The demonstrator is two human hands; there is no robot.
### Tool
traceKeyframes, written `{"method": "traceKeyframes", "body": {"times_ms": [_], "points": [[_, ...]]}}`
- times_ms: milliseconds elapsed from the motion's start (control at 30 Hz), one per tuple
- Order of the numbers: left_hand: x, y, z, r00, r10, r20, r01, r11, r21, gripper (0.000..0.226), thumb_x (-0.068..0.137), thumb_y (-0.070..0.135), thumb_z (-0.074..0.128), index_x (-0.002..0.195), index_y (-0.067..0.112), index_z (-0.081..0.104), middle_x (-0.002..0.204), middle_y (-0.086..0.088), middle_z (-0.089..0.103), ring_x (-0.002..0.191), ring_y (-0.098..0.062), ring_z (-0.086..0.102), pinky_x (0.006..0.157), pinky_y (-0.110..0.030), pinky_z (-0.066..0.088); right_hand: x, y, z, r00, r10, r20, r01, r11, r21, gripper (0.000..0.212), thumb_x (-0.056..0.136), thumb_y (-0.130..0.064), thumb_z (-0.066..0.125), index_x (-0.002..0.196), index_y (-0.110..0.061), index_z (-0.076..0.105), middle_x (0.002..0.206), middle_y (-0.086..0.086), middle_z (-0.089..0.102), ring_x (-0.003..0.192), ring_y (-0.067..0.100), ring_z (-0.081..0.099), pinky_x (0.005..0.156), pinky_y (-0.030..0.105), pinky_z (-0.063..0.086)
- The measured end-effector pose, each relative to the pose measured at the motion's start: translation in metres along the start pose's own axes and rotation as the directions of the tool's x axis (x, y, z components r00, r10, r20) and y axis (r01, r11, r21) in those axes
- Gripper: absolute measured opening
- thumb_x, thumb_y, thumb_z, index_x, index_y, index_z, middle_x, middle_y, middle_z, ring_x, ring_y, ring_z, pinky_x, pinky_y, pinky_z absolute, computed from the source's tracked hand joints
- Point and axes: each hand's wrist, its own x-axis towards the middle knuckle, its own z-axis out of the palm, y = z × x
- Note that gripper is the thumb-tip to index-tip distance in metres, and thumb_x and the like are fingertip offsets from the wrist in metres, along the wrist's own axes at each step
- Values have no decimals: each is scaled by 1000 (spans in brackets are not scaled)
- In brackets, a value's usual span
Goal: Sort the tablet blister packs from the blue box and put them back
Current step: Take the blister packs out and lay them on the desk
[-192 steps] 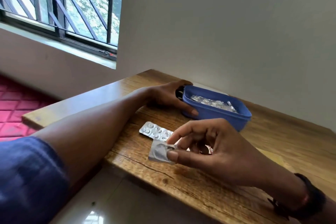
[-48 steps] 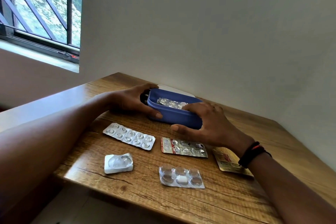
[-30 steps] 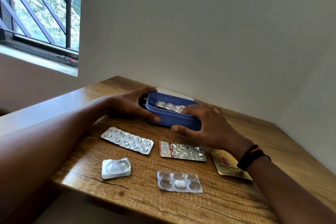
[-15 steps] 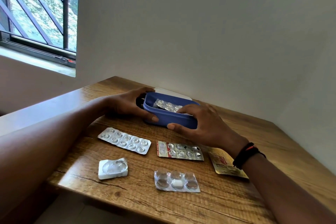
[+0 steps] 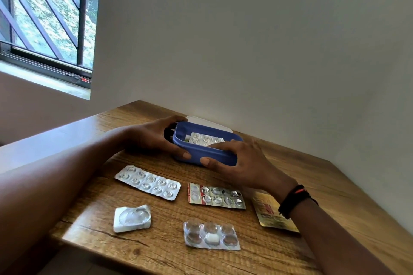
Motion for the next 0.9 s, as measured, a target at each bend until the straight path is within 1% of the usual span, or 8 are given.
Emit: {"method": "traceKeyframes", "body": {"times_ms": [133,200,300,433,600,700,800,900], "points": [[-1,1,-1,1000,-4,5,4,1000,-12,123,40,64,83,145,32,28,143,7,46,127,-15,47,108,-43,43,0,0,2,999,32,3,-32,998,48,73,69,-84,45,124,-39,60,122,-13,56,106,5,50,97,45,44],[0,1,-1,1000,-2,7,2,1000,-25,124,39,63,85,145,31,29,143,7,47,128,-14,47,108,-43,43,0,-2,0,998,62,-21,-57,983,173,72,67,-80,50,124,-36,62,129,-13,54,110,0,48,96,28,44],[0,0,-1,1000,5,7,-5,999,-39,126,41,61,87,147,29,29,144,8,46,129,-14,47,110,-44,41,2,-3,-12,976,120,-180,-22,883,469,48,71,-62,65,108,-31,72,115,-17,67,101,-14,57,81,3,41],[0,-1,-1,1000,7,8,-7,999,-35,123,44,59,88,147,30,28,143,10,47,128,-12,48,109,-42,42,2,7,-34,883,273,-382,113,667,737,12,72,-29,79,84,-27,77,87,-8,77,82,4,72,73,19,55],[1,-1,-2,1000,8,17,-8,999,-51,124,41,61,87,147,30,28,142,8,48,128,-14,49,109,-44,42,-5,26,-51,809,299,-506,210,658,724,36,69,-20,85,101,-25,67,84,3,74,71,20,73,63,30,60],[1,-2,-1,1000,14,20,-13,997,-70,122,40,61,88,145,33,31,139,10,50,125,-14,51,108,-43,44,-8,37,-56,835,193,-515,188,781,596,57,76,-12,81,120,-36,54,87,2,70,73,15,72,68,22,58],[0,-2,-2,999,25,24,-23,997,-78,118,41,60,88,143,35,33,137,11,51,124,-12,51,107,-42,45,-10,41,-60,849,89,-520,180,877,445,51,84,-7,72,120,-40,59,92,-2,66,74,13,72,68,17,55],[-1,-2,-1,1000,23,20,-22,996,-85,120,41,59,88,144,34,32,139,9,50,125,-12,51,107,-42,44,-12,42,-62,834,108,-541,172,880,442,28,86,-8,70,103,-31,69,95,-2,70,78,19,73,68,29,60]]}}
